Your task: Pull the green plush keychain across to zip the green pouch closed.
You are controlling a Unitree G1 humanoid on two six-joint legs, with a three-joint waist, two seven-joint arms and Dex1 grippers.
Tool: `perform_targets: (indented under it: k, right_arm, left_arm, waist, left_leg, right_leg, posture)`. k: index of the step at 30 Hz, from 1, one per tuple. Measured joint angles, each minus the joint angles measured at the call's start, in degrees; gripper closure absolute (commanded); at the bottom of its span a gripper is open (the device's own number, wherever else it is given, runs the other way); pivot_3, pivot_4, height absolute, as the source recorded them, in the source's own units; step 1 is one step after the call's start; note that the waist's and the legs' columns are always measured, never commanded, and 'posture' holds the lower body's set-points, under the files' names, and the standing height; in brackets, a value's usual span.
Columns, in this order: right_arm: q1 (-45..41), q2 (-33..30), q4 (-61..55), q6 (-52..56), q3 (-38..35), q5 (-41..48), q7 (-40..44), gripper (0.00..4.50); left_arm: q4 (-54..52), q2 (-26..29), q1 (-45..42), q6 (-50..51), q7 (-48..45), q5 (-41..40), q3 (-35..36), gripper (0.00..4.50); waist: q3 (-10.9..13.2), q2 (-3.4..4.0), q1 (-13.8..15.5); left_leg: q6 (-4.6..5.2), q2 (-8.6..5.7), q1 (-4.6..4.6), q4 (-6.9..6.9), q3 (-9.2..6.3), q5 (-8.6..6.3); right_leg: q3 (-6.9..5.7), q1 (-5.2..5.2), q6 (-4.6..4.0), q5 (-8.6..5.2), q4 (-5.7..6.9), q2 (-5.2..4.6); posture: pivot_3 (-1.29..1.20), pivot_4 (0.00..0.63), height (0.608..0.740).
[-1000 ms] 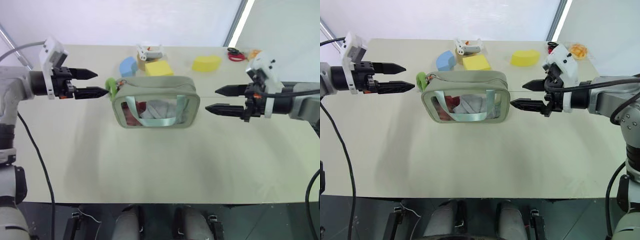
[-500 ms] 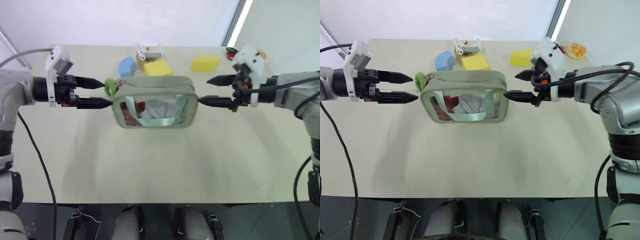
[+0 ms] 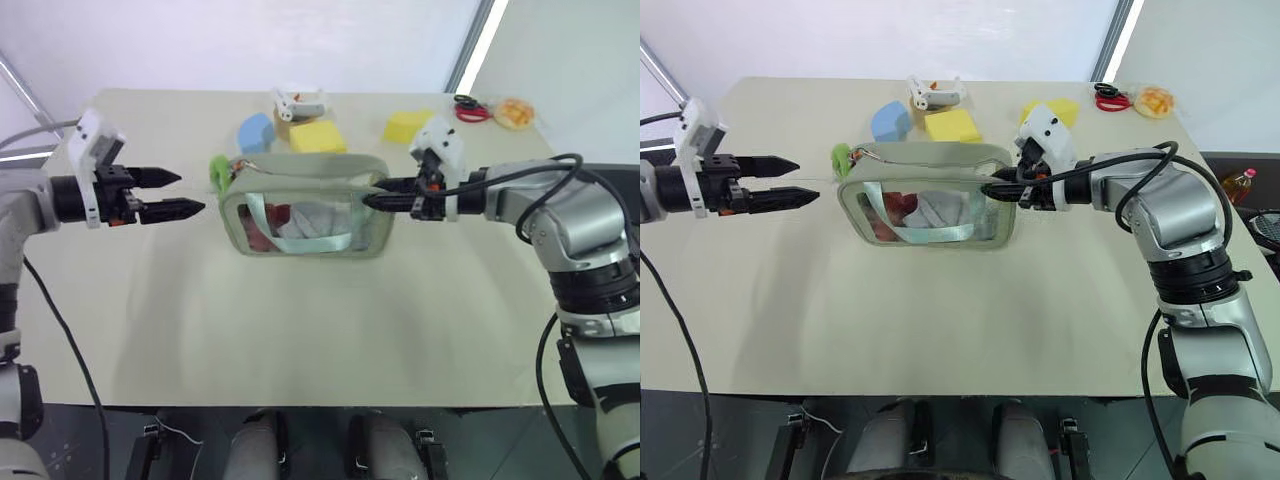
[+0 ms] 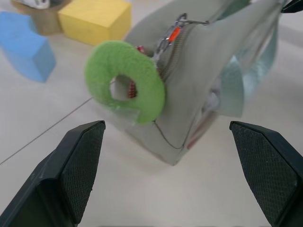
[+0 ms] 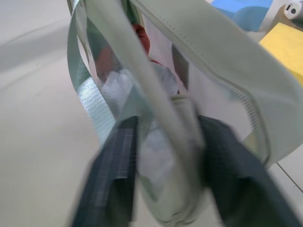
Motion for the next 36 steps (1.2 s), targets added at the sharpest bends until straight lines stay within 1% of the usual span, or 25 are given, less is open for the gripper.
perform_targets:
  k: [1, 4, 7, 11, 14, 16, 19, 22, 23, 26, 27, 32, 36]
  right_arm:
    - [0.36, -0.08, -0.84, 0.45, -0.08, 0.14, 0.29, 4.44]
    - [1.85, -1.04, -3.78, 1.63, -0.18, 0.6, 1.14, 4.44]
    - [3.34, -2.2, -5.73, 1.73, -0.33, 0.63, 2.03, 4.44]
    - [5.06, -2.93, -6.8, 1.59, -0.42, 0.5, 2.63, 4.44]
    - [5.71, -3.32, -7.21, 1.36, -0.41, 0.42, 3.07, 4.44]
    - [5.84, -3.58, -7.27, 1.11, -0.41, 0.3, 3.15, 4.44]
    - [5.9, -3.63, -7.3, 1.04, -0.44, -0.05, 3.12, 4.5]
    - [5.9, -3.63, -7.35, 1.07, -0.47, -0.09, 3.03, 4.5]
    - [5.91, -3.63, -7.41, 1.1, -0.47, -0.09, 2.99, 4.5]
    - [5.91, -3.63, -7.45, 1.15, -0.47, -0.12, 2.89, 4.5]
    - [5.91, -3.62, -7.45, 1.14, -0.47, -0.16, 2.77, 4.5]
    - [5.91, -3.54, -7.21, 0.32, -0.41, -1.12, 2.26, 4.5]
    - [6.0, -3.52, -6.83, -0.8, -0.37, -2.04, 2.15, 4.5]
  left_arm:
    - [1.05, -0.84, -0.33, -0.92, 0.73, 0.32, 0.05, 0.0]
    - [6.69, -5.82, -2.97, -5.38, 3.73, 3.06, -0.82, 0.0]
    - [14.35, -10.57, -7.59, -9.91, 6.07, 5.67, -2.57, 0.0]
    - [26.86, -14.63, -15.29, -16.99, 8.16, 9.32, -3.1, 0.0]
    - [34.61, -16.65, -19.15, -21.47, 8.05, 11.62, -3.34, 0.0]
    - [37.48, -18.02, -19.84, -23.38, 6.98, 12.63, -4.06, 0.0]
    - [40.07, -19.5, -19.84, -24.59, 4.36, 13.73, -5.08, 0.78]
    - [40.23, -20.36, -19.8, -24.75, 1.93, 14.17, -5.87, 2.19]
    - [39.77, -20.4, -19.75, -24.28, 0.87, 14.12, -5.98, 2.82]
    - [38.84, -20.46, -19.49, -23.34, -0.79, 13.84, -5.97, 4.42]
    - [38.83, -20.46, -19.5, -23.24, -0.73, 13.8, -5.88, 4.48]
    - [38.63, -20.0, -20.82, -21.6, -0.57, 12.83, -3.83, 4.48]
    - [34.94, -16.99, -23.82, -17.67, -3.69, 10.57, -2.32, 4.48]
  waist:
    - [0.0, 0.0, 0.07]
    - [-0.01, -0.01, 0.46]
    - [-0.01, -0.03, 0.79]
    - [-0.01, -0.03, 1.01]
    - [-0.02, -0.03, 0.92]
    - [-0.02, -0.03, 0.91]
    - [-0.02, -0.03, 1.02]
    - [-0.02, -0.03, 1.0]
    - [-0.02, -0.03, 0.99]
    - [-0.02, -0.03, 1.0]
    - [-0.02, -0.03, 1.01]
    - [-0.02, -0.03, 1.03]
    - [-0.01, -0.04, 0.93]
  left_leg:
    - [0.0, -0.01, 0.0, 0.01, 0.0, 0.0]
    - [0.0, -0.03, 0.0, 0.08, -0.03, 0.0]
    - [0.0, -0.04, -0.01, 0.11, -0.02, 0.0]
    - [0.0, -0.05, 0.0, 0.11, -0.01, 0.0]
    - [0.0, -0.05, 0.01, 0.11, 0.0, 0.0]
    - [0.0, -0.05, 0.01, 0.12, 0.0, 0.0]
    - [0.0, -0.05, 0.0, 0.14, 0.0, 0.0]
    - [0.0, -0.04, 0.0, 0.15, 0.0, 0.0]
    - [0.0, -0.04, 0.0, 0.15, -0.01, 0.0]
    - [0.0, -0.04, 0.0, 0.16, -0.02, 0.0]
    - [0.0, -0.04, 0.0, 0.17, -0.02, 0.0]
    - [0.0, -0.04, -0.01, 0.17, -0.03, 0.0]
    - [0.0, -0.03, -0.02, 0.17, -0.04, 0.0]
  right_leg:
    - [0.0, 0.01, 0.0, 0.0, 0.01, 0.0]
    - [-0.02, 0.06, 0.0, 0.0, 0.01, 0.0]
    - [-0.03, 0.07, 0.01, 0.0, 0.01, 0.0]
    - [-0.04, 0.07, 0.01, 0.0, 0.01, 0.01]
    - [-0.05, 0.07, 0.01, 0.01, 0.01, 0.0]
    - [-0.05, 0.07, 0.01, 0.01, 0.02, 0.0]
    - [-0.06, 0.08, 0.01, 0.01, 0.02, 0.0]
    - [-0.06, 0.08, 0.01, 0.01, 0.02, 0.0]
    - [-0.06, 0.08, 0.01, 0.01, 0.03, 0.0]
    - [-0.06, 0.08, 0.01, 0.01, 0.03, 0.0]
    - [-0.06, 0.09, 0.01, 0.01, 0.03, 0.0]
    - [-0.06, 0.08, 0.01, 0.01, 0.03, 0.0]
    - [-0.07, 0.08, 0.01, 0.01, 0.03, 0.0]
  posture:
    - [0.0, 0.15, 0.74]
    - [0.0, 0.15, 0.74]
    - [0.0, 0.15, 0.74]
    - [0.0, 0.15, 0.74]
    - [0.0, 0.15, 0.74]
    - [0.0, 0.15, 0.74]
    - [0.0, 0.15, 0.74]
    - [0.0, 0.15, 0.74]
    - [0.0, 0.15, 0.74]
    - [0.0, 0.15, 0.74]
    - [0.0, 0.15, 0.74]
    - [0.0, 0.15, 0.74]
    - [0.0, 0.15, 0.74]
